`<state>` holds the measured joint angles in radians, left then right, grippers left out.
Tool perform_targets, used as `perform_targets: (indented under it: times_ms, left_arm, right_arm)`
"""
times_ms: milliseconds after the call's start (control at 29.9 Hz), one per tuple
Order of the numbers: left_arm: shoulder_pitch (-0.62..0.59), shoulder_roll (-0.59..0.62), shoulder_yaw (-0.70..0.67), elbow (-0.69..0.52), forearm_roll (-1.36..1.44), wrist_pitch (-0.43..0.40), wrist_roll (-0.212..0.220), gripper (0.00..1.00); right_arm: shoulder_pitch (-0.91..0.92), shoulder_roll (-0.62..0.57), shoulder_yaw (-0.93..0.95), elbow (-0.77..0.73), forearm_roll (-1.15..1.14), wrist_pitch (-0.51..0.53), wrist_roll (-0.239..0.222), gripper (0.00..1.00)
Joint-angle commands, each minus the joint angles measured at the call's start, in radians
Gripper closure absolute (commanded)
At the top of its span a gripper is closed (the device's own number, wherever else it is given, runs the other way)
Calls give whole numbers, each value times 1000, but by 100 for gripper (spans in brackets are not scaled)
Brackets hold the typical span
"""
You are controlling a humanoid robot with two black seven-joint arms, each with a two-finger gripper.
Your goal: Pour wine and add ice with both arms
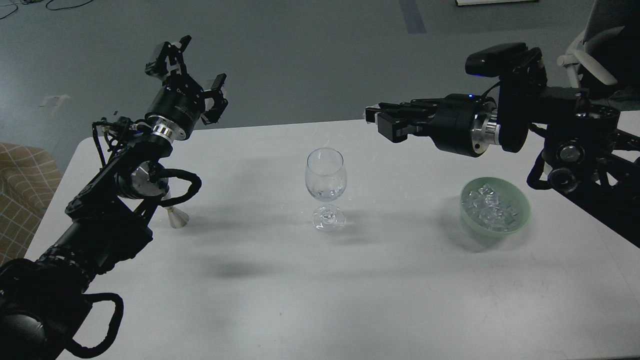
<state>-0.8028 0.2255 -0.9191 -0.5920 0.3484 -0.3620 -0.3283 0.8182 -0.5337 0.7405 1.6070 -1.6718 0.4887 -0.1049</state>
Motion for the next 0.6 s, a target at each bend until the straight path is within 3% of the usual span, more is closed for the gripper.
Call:
perform_targets:
  times_ms: [0, 568]
  left_arm:
    - [1, 0, 0, 0, 0, 0, 0, 2]
    - [1, 0, -1, 0, 0, -2, 0, 2]
  right_arm:
    - [1, 24, -32, -7, -8, 0, -4, 91]
    - [1, 149, -44, -35, -11, 0, -47, 90]
